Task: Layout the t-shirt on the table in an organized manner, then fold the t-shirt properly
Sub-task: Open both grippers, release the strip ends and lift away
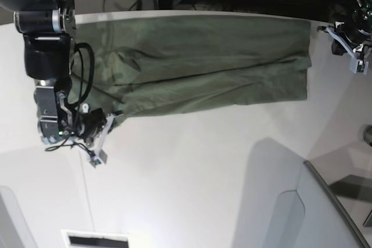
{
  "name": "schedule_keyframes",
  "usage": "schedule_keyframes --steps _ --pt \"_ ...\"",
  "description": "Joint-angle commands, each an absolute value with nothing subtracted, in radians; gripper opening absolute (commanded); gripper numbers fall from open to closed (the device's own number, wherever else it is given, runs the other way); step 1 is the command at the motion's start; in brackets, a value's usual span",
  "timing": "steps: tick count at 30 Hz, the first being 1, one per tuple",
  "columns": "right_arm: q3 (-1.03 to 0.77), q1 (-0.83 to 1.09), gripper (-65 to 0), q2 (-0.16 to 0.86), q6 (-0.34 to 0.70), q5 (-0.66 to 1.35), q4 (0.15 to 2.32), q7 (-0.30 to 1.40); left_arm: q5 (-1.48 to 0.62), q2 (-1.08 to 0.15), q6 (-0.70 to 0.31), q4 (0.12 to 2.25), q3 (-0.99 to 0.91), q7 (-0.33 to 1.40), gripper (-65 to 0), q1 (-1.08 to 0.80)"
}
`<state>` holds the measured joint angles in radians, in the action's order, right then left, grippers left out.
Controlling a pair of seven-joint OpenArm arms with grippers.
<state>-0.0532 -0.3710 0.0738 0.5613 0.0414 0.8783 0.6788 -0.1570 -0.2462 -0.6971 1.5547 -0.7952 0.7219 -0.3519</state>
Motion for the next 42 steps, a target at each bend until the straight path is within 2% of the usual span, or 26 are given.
schedule_keyframes --steps 1,6,11,13,17,19,25,30,36,38,40,42 --pt "-0.059 -0.383 -65.0 0.079 0.567 0.05 0.94 0.694 -0.162 -0.265 -0.698 1.569 -0.8 0.708 -65.0 -0.352" --pt "-0.125 -0.245 -65.0 0.077 0.567 0.05 1.245 0.857 -0.162 -0.268 -0.698 1.569 -0.8 0.708 -65.0 -0.352" --pt "-0.17 -0.157 -64.7 0.068 0.567 0.05 1.369 0.895 -0.166 -0.266 -0.698 1.567 -0.8 0.708 -65.0 -0.351" --pt "-0.173 -0.173 -61.8 0.068 0.567 0.05 1.336 0.888 -0.17 -0.266 -0.698 1.567 -0.8 0.708 -65.0 -0.349" --pt "-0.17 -0.28 -44.6 0.065 0.567 0.05 1.213 0.866 -0.17 -0.266 -0.698 1.567 -0.8 0.708 -65.0 -0.349" --pt "-0.17 -0.334 -38.6 0.065 0.567 0.05 1.132 0.865 -0.17 -0.266 -0.698 1.567 -0.8 0.708 -65.0 -0.349" --pt "-0.176 -0.453 -38.0 0.065 0.567 0.05 0.845 0.748 -0.17 -0.265 -0.698 1.554 -0.8 0.708 -65.0 -0.352" --pt "-0.176 -0.476 -37.4 0.064 0.567 0.05 0.704 0.653 -0.17 -0.265 -0.698 1.527 -0.8 0.708 -65.0 -0.352" --pt "-0.176 -0.484 -38.7 0.064 0.567 0.05 0.673 0.642 -0.17 -0.265 -0.698 1.526 -0.8 0.708 -65.0 -0.351" --pt "-0.176 -0.484 -45.8 0.064 0.567 0.05 0.673 0.645 -0.17 -0.265 -0.698 1.526 -0.8 0.708 -65.0 -0.351" --pt "-0.176 -0.484 -58.7 0.064 0.567 0.05 0.671 0.648 -0.17 -0.265 -0.698 1.526 -0.8 0.708 -65.0 -0.351" --pt "-0.176 -0.484 -64.2 0.064 0.567 0.05 0.671 0.651 -0.17 -0.265 -0.698 1.526 -0.8 0.708 -65.0 -0.351"
